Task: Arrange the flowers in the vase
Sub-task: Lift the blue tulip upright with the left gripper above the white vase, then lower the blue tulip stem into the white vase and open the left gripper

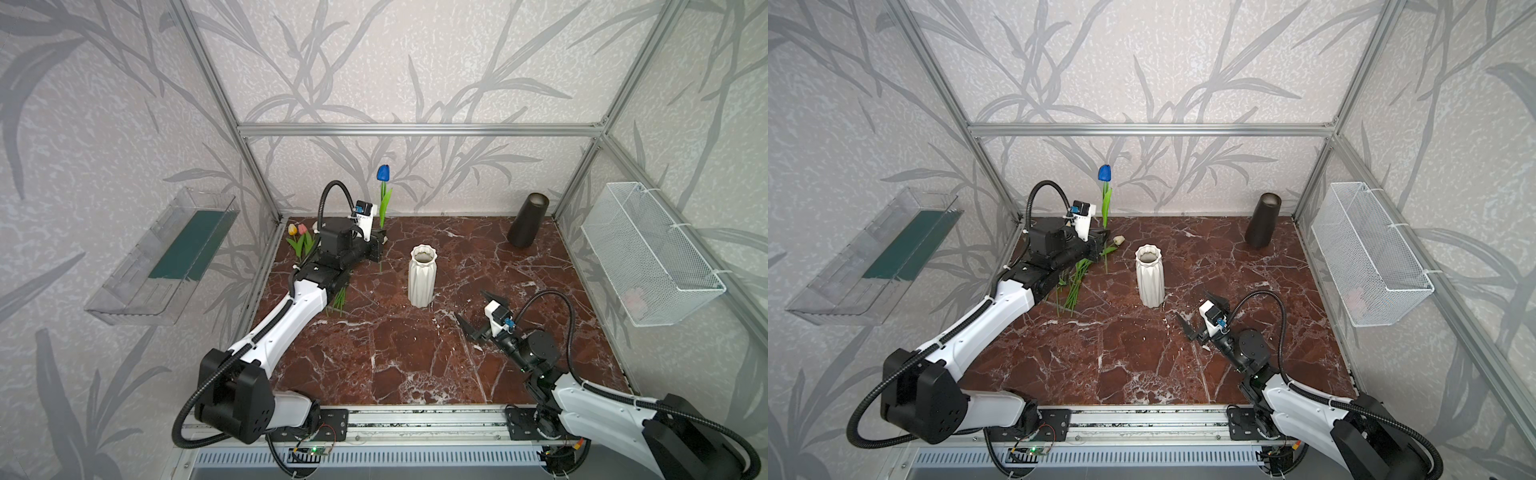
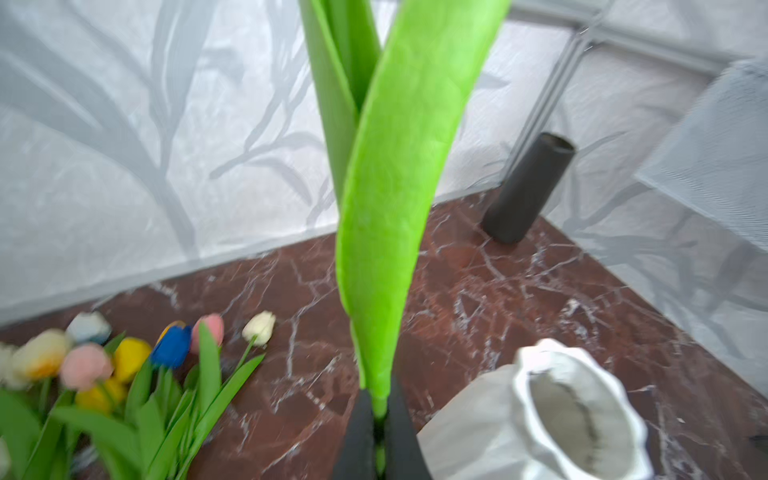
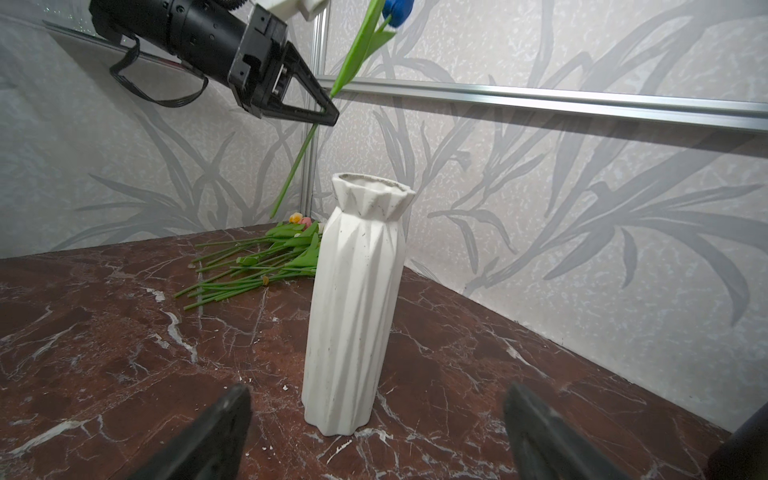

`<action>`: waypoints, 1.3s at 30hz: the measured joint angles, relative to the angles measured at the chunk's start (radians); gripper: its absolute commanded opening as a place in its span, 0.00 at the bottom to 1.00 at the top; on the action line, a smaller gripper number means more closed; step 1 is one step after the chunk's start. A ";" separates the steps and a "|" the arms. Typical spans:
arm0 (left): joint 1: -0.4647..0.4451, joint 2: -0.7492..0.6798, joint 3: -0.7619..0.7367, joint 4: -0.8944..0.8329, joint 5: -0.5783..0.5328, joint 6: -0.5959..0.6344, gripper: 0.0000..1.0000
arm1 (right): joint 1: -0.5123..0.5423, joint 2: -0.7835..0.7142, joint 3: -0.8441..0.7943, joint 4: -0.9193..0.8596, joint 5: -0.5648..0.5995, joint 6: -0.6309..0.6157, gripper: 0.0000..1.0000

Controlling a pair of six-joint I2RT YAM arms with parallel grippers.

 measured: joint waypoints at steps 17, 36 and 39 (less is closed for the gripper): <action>-0.140 0.053 0.001 0.533 0.193 -0.045 0.00 | 0.000 0.010 0.000 -0.025 -0.030 0.008 0.96; -0.161 0.200 -0.093 0.539 0.201 -0.014 0.00 | 0.000 -0.011 0.000 -0.037 -0.046 0.007 0.96; -0.167 0.201 -0.106 0.525 0.207 0.005 0.08 | 0.000 0.001 0.000 -0.037 -0.051 0.007 0.97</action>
